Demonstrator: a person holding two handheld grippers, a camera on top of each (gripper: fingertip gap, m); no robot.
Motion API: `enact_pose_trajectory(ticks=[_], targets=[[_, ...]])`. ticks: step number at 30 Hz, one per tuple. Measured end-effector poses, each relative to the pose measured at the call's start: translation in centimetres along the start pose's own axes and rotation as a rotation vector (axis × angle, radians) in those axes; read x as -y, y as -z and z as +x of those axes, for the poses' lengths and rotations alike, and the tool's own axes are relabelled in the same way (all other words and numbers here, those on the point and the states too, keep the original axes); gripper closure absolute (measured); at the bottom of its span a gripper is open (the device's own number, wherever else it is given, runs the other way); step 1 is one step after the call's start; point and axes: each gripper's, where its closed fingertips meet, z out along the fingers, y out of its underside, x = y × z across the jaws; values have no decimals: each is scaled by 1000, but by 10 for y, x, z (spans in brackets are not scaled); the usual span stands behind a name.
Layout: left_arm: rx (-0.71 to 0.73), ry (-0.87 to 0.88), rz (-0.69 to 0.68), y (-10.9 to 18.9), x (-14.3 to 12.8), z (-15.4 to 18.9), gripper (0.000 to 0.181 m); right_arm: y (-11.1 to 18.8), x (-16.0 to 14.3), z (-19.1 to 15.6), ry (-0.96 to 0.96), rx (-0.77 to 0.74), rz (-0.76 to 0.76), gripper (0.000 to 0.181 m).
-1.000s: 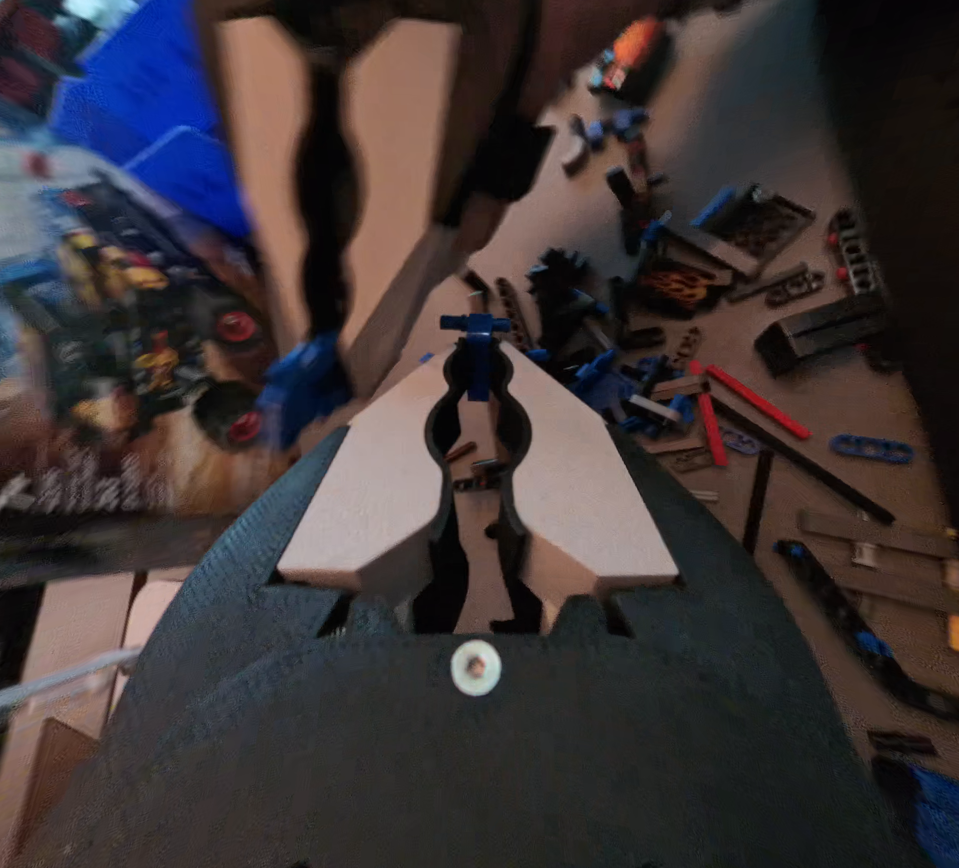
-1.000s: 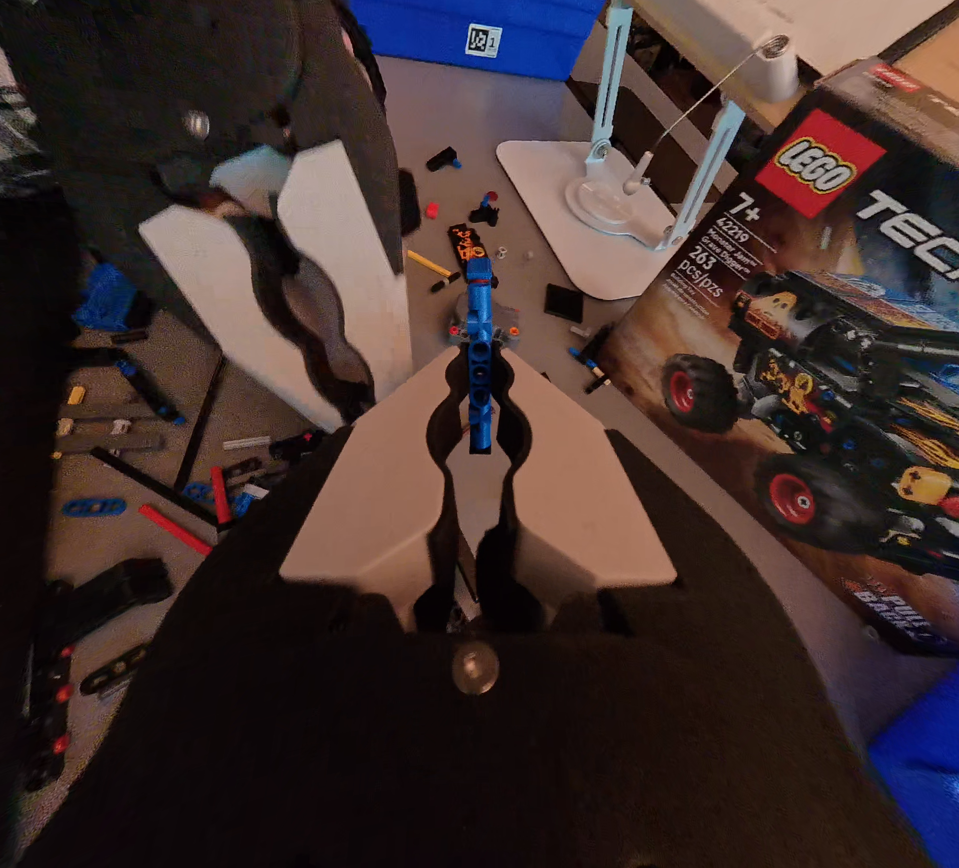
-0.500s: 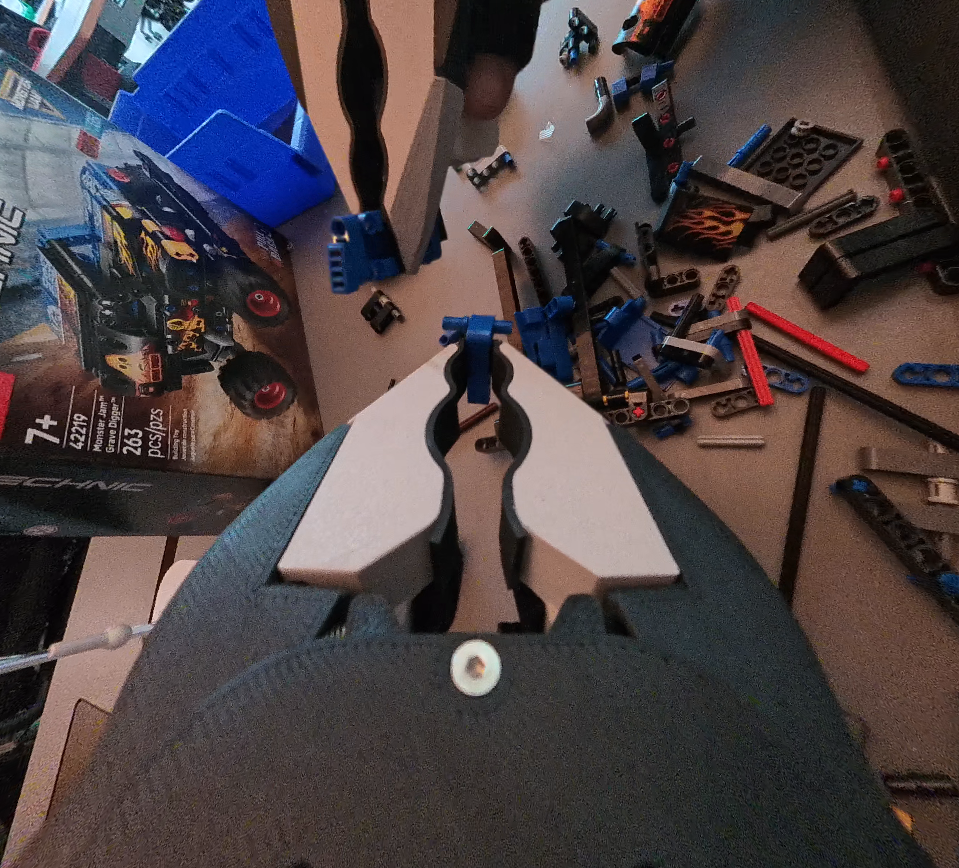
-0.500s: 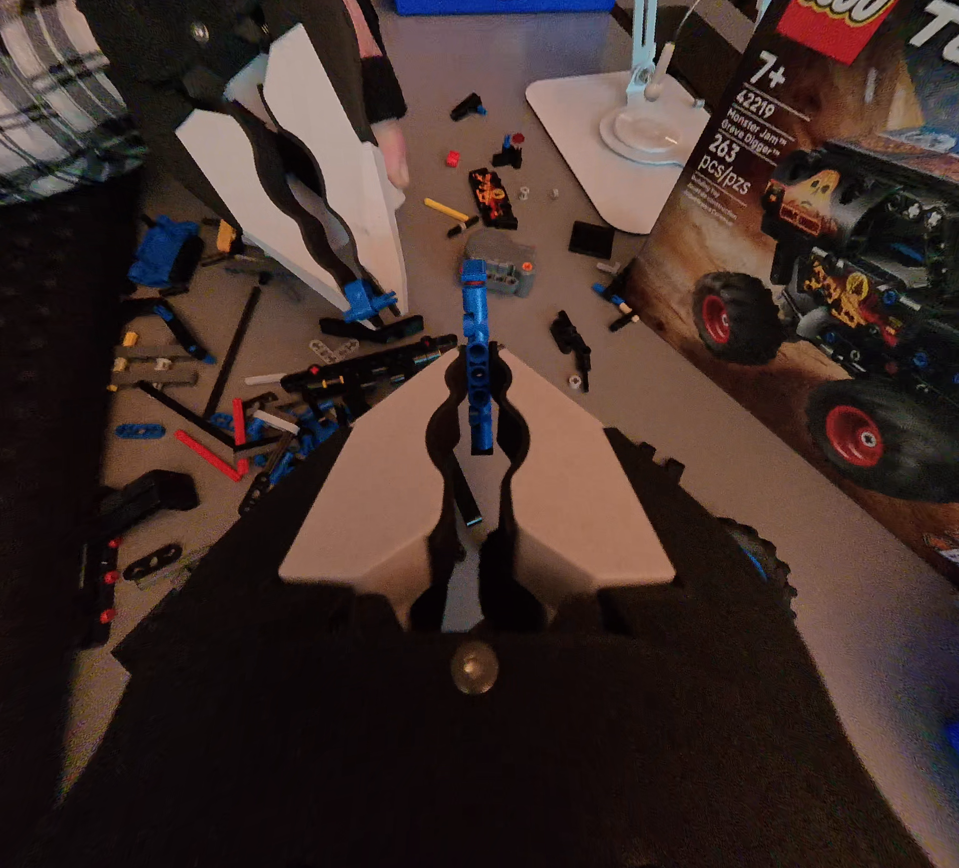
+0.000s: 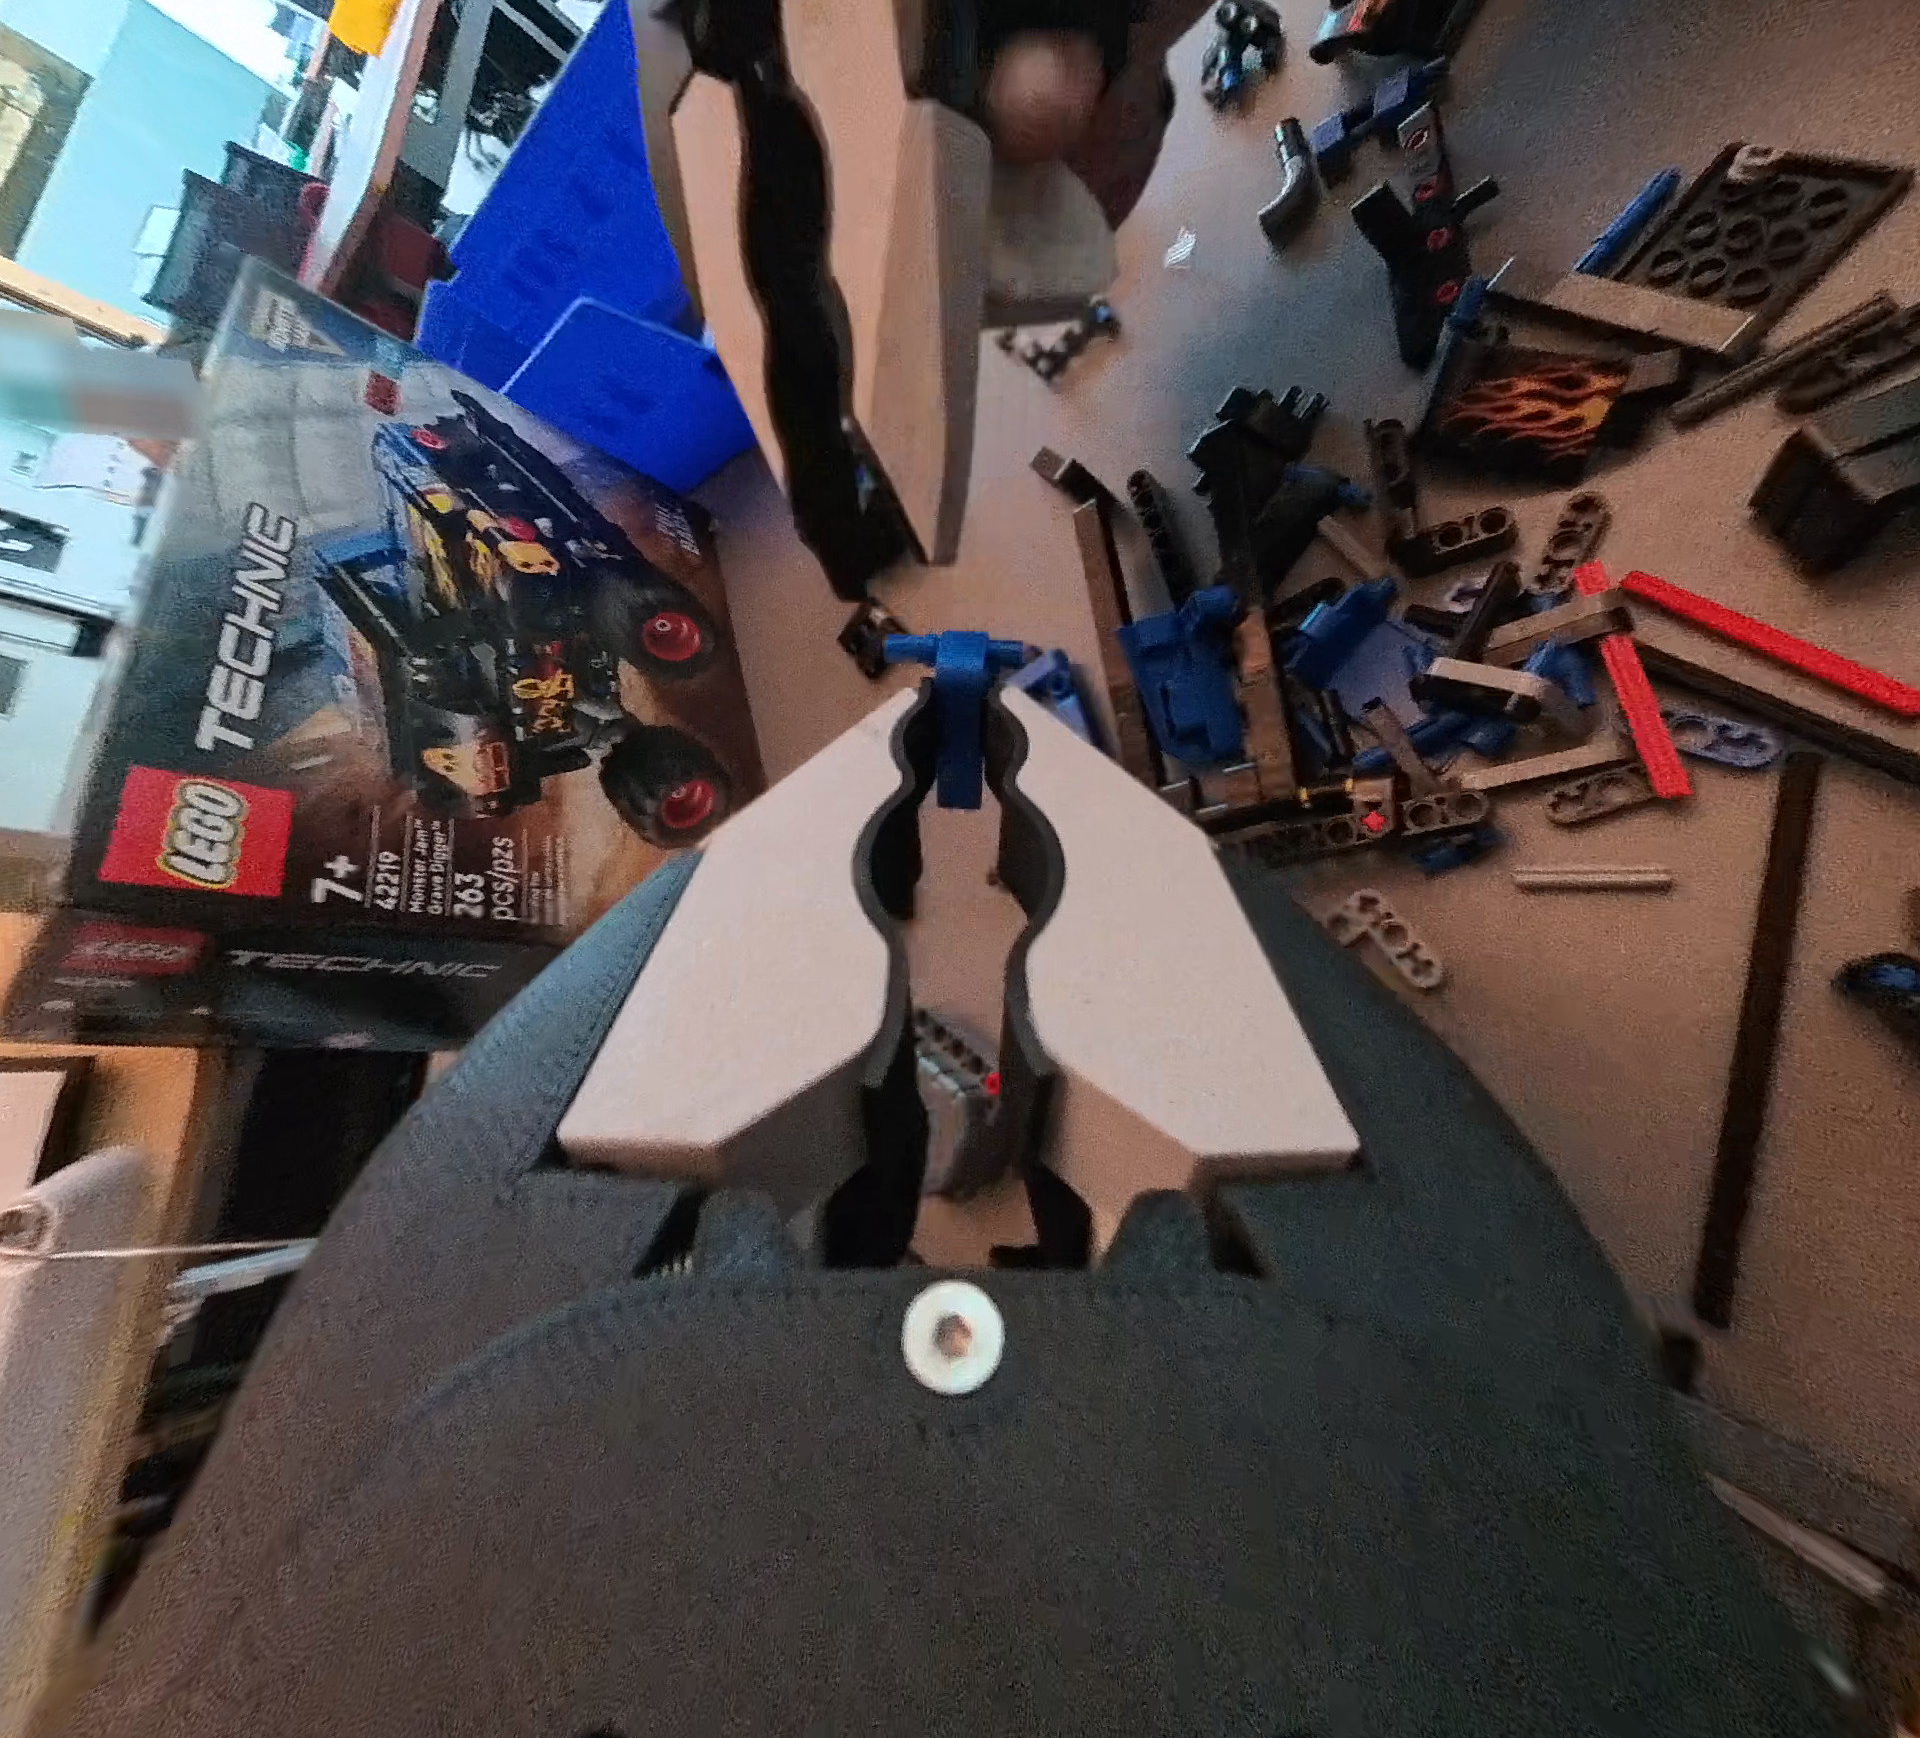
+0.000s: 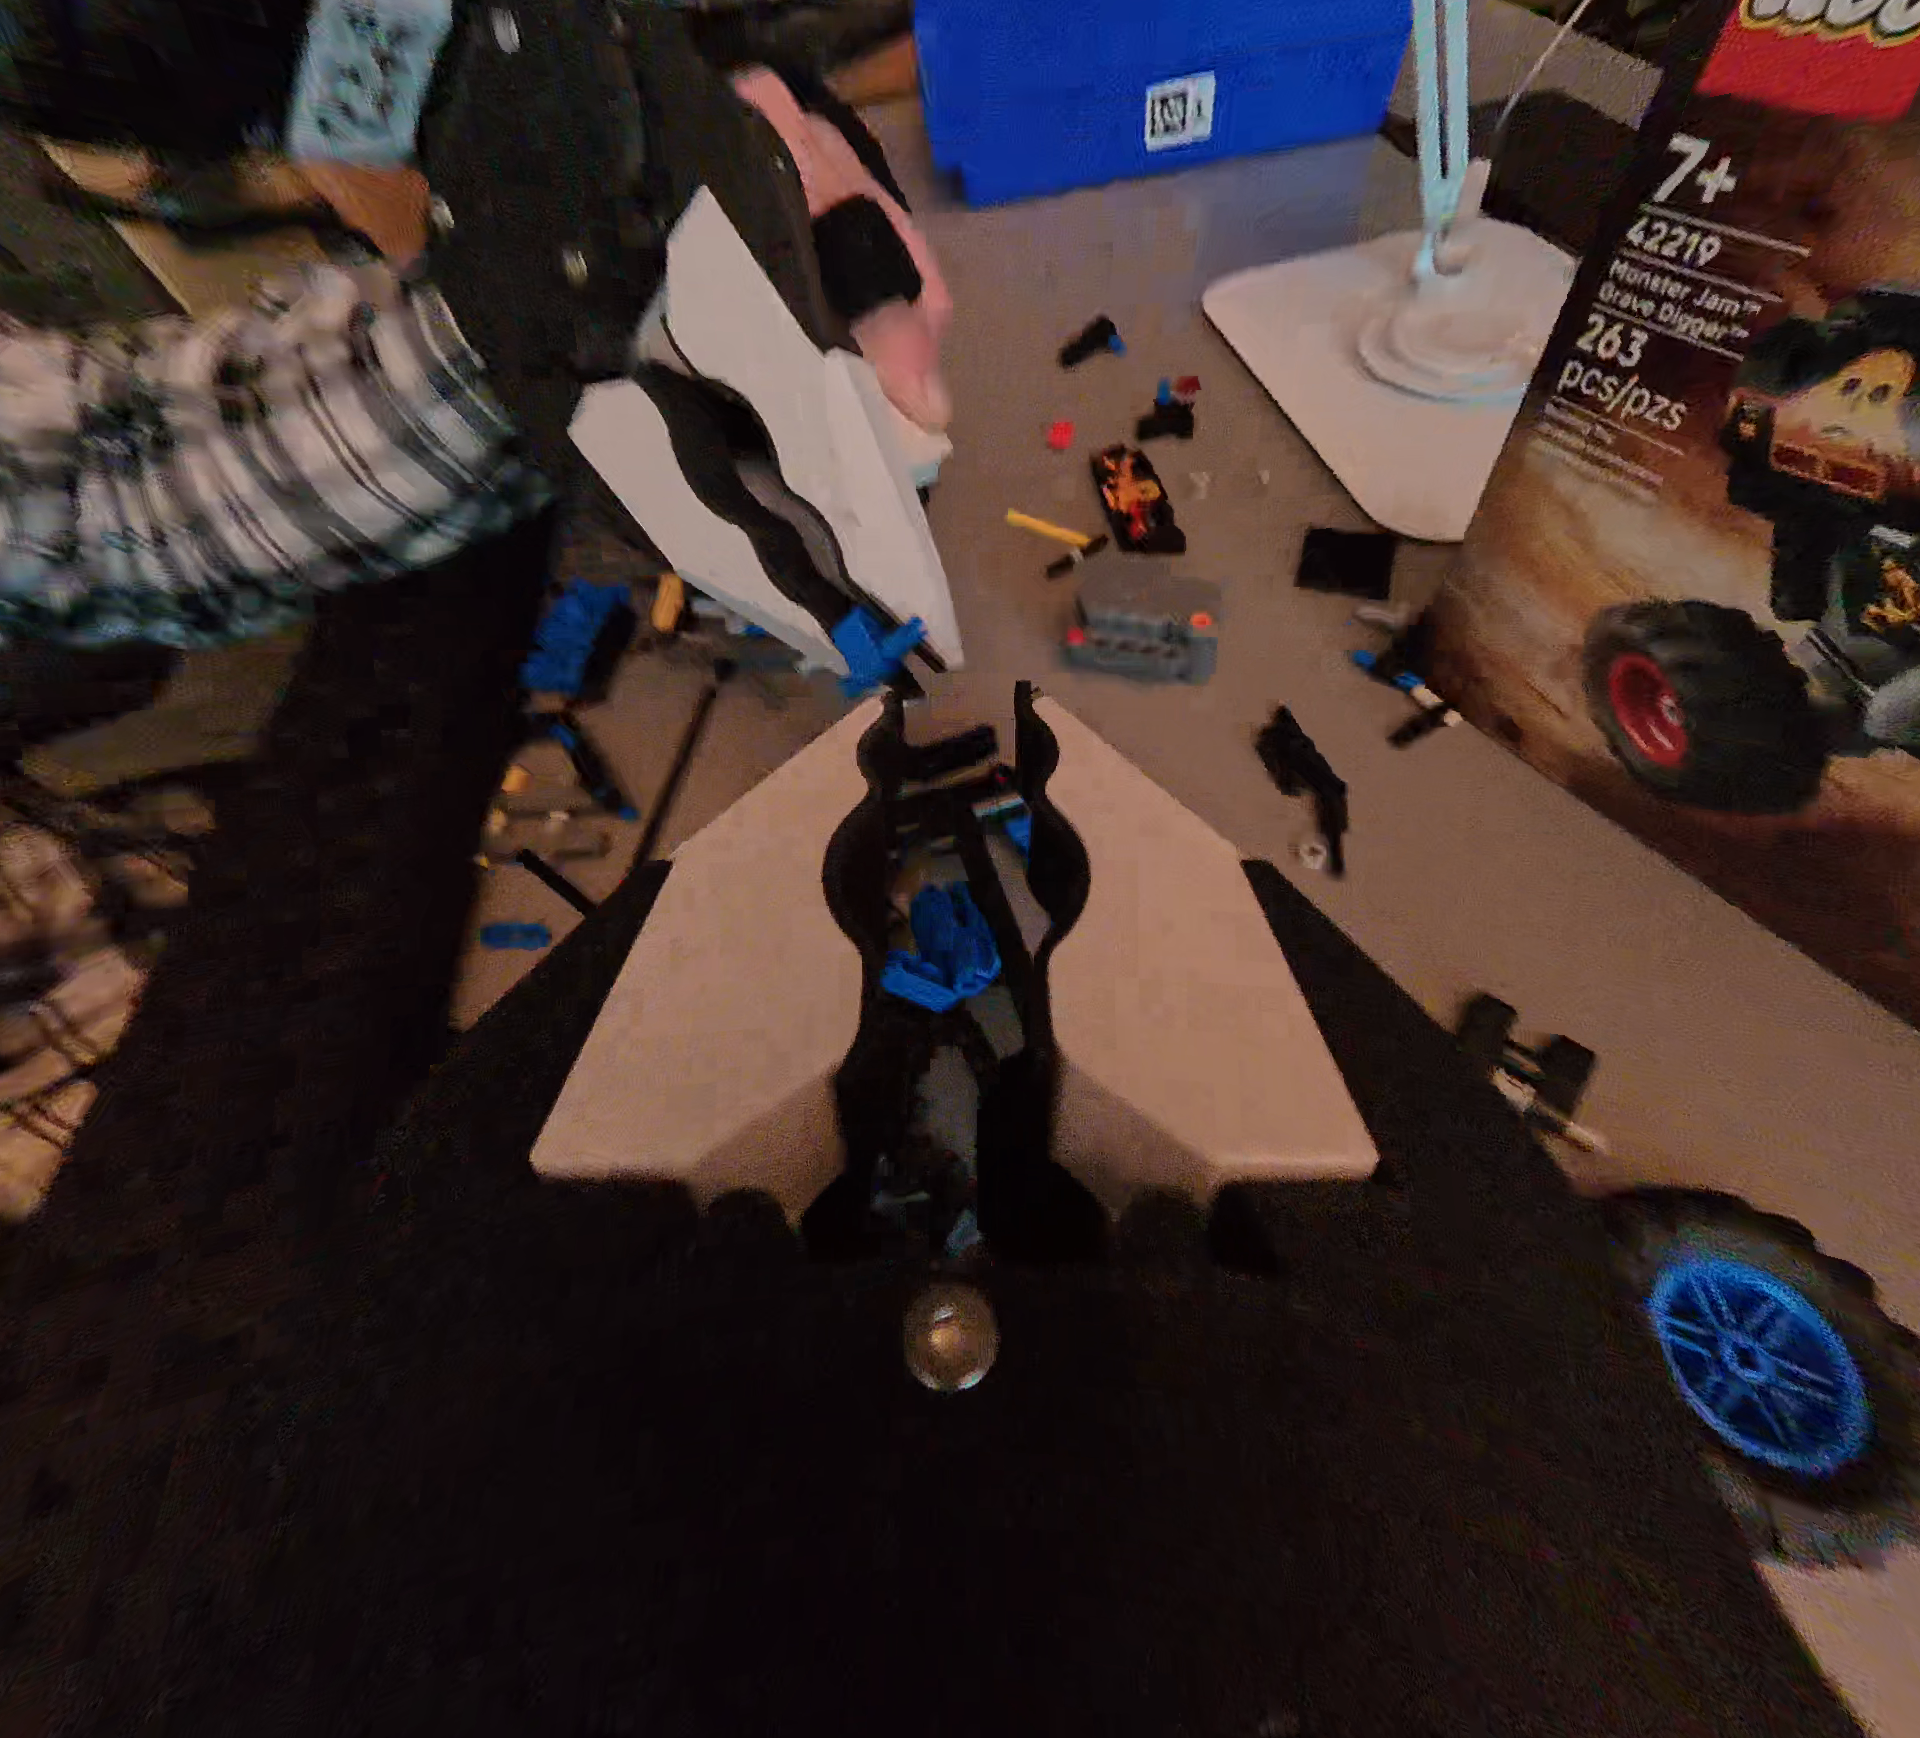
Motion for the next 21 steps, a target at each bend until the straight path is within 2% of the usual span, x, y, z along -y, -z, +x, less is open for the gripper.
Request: enact_pose_trajectory(ticks=[2,5,8,11,13,15,18,21], targets=[[61,-81,-41,-1,0,-5,175,4,12,-4,-69,46,74,162],[129,-194,-99,-3,3,-10,175,1,12,-6,-133,89,93,165],[178,-280,-143,-4,5,-12,176,-3,13,-6,-173,109,106,177],[202,-318,-156,-5,4,-14,176,-4,13,-5,-168,100,102,178],[215,-327,-155,-5,6,-16,176,-4,14,-3,-196,103,116,164],[234,-347,-173,-5,5,-19,176,-3,16,-6,-209,131,129,170],[256,-368,-193,-4,3,-21,176,-3,17,-3,-182,98,130,178],[264,-390,-195,-5,6,-21,176,-4,21,-1,-199,91,150,173]])
